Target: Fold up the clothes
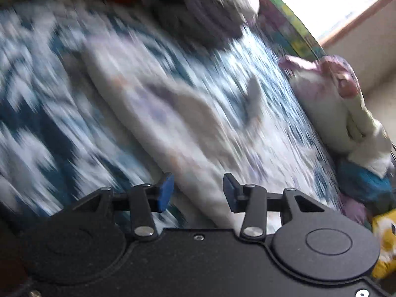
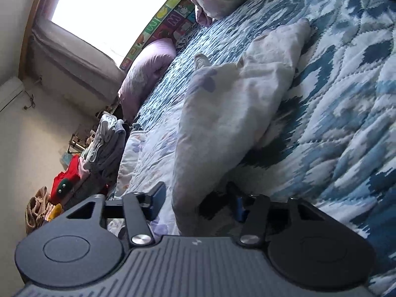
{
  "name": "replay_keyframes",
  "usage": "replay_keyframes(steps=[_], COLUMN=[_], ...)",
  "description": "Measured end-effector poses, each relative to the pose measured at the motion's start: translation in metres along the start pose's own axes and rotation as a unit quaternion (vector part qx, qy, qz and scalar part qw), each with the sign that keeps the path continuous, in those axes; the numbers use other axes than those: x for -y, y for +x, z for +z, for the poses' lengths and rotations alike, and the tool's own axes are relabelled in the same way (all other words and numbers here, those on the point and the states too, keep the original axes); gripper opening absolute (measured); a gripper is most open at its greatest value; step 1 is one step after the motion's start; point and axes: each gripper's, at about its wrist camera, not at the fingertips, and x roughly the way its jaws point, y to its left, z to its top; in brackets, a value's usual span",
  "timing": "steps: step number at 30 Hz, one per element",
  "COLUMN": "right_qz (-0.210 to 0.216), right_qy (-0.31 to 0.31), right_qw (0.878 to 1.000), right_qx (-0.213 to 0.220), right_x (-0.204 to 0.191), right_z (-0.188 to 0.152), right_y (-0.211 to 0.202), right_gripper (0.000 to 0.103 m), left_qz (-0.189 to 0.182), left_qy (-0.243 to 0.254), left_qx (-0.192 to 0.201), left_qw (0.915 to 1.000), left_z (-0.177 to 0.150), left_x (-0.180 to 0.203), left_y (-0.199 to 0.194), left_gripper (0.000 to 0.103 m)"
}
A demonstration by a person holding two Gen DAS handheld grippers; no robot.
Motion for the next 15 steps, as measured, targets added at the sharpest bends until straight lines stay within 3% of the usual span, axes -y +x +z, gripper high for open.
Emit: replay_keyframes(steps=[4, 7, 8, 9, 10, 12, 15], right_qz=[0.003, 0.000, -0.003, -0.003, -0.002, -0.002, -0.006], right_qy=[0.015, 0.016, 0.011, 0.013, 0.016, 0.022, 0.043], right_qw=[1.000, 1.000, 1.000, 1.000, 1.000, 1.000, 0.999], right_qx=[0.003, 0.006, 0.006, 0.001, -0.004, -0.013, -0.024], right_x=[0.003, 0.004, 0.003, 0.004, 0.004, 0.005, 0.005], right_z=[0.000, -0.001, -0.001, -0.002, -0.003, -0.005, -0.008], right_y=[-0.001, 0.001, 0.003, 0.003, 0.003, 0.004, -0.008], right_gripper=[0.049, 0.045, 0.039, 0.033, 0.015, 0.015, 0.014], left_qz=[-0.011, -0.012, -0.010, -0.004, 0.003, 0.000, 0.021], left_qy=[0.000, -0.020, -0.024, -0.026, -0.029, -0.036, 0.002], left_qx=[-0.029, -0.019, -0.010, -0.006, -0.005, -0.001, -0.003], left_qw=[0.9995, 0.9995, 0.9996, 0.9996, 0.9996, 0.9993, 0.9998], left_z=[-0.018, -0.024, -0.025, -0.025, -0.026, -0.028, -0.032], left_x=[0.021, 0.027, 0.027, 0.026, 0.025, 0.025, 0.028], left_y=[0.017, 0.029, 0.030, 0.030, 0.030, 0.019, 0.007], left_gripper=[0.042, 0.042, 0.021, 0.011, 0.011, 0.011, 0.013])
